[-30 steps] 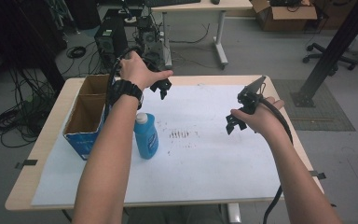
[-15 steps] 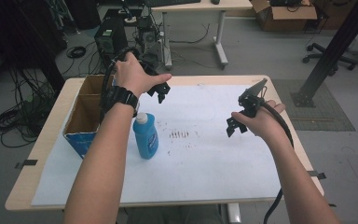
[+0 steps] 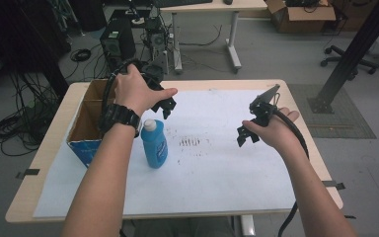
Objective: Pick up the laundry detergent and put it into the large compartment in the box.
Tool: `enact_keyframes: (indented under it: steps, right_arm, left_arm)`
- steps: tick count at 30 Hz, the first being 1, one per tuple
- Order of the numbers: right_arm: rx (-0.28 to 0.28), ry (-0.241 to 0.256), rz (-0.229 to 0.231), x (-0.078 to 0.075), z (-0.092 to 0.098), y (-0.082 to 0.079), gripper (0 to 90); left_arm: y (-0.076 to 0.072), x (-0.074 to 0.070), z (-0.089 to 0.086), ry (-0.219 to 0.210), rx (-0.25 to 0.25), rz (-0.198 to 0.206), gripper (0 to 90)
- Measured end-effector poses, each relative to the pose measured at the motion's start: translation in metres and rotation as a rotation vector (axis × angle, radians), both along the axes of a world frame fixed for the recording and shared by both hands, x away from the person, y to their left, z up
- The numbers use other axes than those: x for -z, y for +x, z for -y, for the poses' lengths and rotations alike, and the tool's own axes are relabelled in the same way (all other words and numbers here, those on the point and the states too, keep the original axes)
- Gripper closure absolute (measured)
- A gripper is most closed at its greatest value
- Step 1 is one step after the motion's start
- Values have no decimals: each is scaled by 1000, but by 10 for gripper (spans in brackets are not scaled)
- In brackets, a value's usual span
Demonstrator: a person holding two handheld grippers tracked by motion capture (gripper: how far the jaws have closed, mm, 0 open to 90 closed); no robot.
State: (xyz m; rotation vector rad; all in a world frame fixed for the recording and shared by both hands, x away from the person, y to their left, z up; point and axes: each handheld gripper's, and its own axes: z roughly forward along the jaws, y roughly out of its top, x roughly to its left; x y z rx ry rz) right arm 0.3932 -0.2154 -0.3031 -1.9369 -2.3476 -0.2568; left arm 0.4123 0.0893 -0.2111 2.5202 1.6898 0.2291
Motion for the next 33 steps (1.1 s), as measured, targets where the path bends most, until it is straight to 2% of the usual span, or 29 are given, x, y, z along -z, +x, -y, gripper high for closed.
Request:
enact_keyframes:
  steps: [16, 33]
  right_arm:
    - [-11, 1, 1, 5, -5, -3, 37]
    - [-24, 1, -8, 13, -7, -4, 37]
  left_arm:
    - [-11, 19, -4, -8, 2, -22, 39]
    - [-14, 45, -2, -5, 13, -59, 39]
